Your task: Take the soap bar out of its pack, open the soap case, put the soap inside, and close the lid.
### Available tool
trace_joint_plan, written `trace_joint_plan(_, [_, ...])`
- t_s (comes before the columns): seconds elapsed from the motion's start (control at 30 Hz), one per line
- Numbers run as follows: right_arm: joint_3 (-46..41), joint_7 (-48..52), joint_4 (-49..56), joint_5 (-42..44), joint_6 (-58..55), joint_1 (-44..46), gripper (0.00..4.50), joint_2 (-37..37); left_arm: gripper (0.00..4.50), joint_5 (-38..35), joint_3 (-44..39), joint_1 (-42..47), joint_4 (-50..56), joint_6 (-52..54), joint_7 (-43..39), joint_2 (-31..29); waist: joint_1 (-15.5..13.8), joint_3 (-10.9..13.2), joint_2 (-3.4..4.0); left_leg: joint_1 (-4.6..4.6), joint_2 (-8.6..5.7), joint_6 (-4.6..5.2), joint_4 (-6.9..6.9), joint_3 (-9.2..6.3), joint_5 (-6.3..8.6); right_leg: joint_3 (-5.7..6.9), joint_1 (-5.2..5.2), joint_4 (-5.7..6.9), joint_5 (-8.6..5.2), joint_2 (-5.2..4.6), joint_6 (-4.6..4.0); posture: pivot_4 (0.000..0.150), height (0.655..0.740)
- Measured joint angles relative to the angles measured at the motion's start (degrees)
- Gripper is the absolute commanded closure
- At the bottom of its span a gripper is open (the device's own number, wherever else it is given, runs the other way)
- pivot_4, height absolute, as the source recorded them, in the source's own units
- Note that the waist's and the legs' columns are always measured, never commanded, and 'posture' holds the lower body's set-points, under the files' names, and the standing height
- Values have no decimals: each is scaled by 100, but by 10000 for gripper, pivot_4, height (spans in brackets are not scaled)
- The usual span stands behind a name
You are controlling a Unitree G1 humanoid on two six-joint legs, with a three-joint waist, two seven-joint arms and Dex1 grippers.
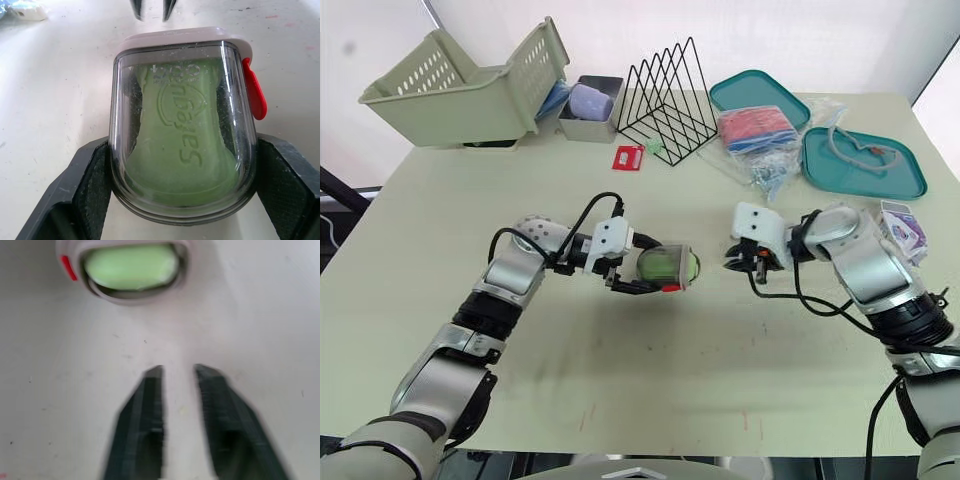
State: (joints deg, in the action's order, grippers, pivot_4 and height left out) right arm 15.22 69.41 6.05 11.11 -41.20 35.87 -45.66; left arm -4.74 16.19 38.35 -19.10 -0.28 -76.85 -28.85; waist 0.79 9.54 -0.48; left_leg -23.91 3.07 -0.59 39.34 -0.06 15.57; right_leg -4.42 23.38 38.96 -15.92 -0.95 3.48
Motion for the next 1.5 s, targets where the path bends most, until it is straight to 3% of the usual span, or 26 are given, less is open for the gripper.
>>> trace_joint_plan(0.03, [-163,32,-23,215,-324,-66,13714,-26,10178,-5,-3,-29,65,3,7,-12,-6,0,0,0,0,0,0,0,0,0,-1,0,0,0,0,1500,7400])
trace_joint_plan(0.1, [-436,54,-22,638,-989,-190,4448,-38,10178,-8,-17,-39,116,31,57,-25,-8,0,0,0,0,0,0,0,0,0,-1,1,0,0,0,1500,7400])
trace_joint_plan(0.13, [-526,83,-11,847,-1301,-279,1103,-75,10178,-11,-29,-46,175,47,84,-26,-11,0,0,0,0,0,0,-1,0,1,-2,0,0,0,0,1500,7400])
trace_joint_plan(0.17, [-602,97,0,1031,-1602,-366,497,-101,10178,-24,-35,-51,232,58,98,-31,-15,0,0,0,0,0,0,-1,0,1,-2,0,0,0,0,1500,7400])
trace_joint_plan(0.4, [-1427,-63,241,2620,-4352,-732,497,47,10178,-148,12,-257,772,277,162,22,3,0,0,1,0,0,0,-3,0,0,-2,3,0,2,0,1500,7400])
trace_joint_plan(0.53, [-1848,-513,185,3130,-5024,-753,497,440,10178,-148,20,-262,882,287,187,22,0,0,0,1,0,1,0,-2,0,-1,-3,2,0,2,0,1500,7400])
trace_joint_plan(0.67, [-2075,-1048,-44,3488,-5098,-752,497,670,10178,-147,26,-263,954,330,215,26,-6,0,0,0,-1,1,0,-1,0,-1,-3,-1,0,1,0,1500,7400])
trace_joint_plan(0.83, [-2591,-2408,-701,4181,-5099,-636,497,1490,10178,-146,124,-260,970,390,235,97,6,-1,-2,0,-1,1,-1,-1,0,-1,-3,2,0,2,0,1500,7400])
trace_joint_plan(1.13, [-3017,-4256,-870,5300,-5099,-514,497,2158,10178,-146,237,-263,1153,499,296,129,8,-1,-1,-1,-1,1,-4,-2,0,-1,-3,0,0,0,1,1500,7400])
trace_joint_plan(1.5, [-2977,-5567,-1088,6813,-5099,-508,497,2155,10178,-122,248,-213,1159,492,337,152,25,-1,-1,-2,0,1,-6,-2,0,-1,-3,-1,0,1,1,1500,7400])
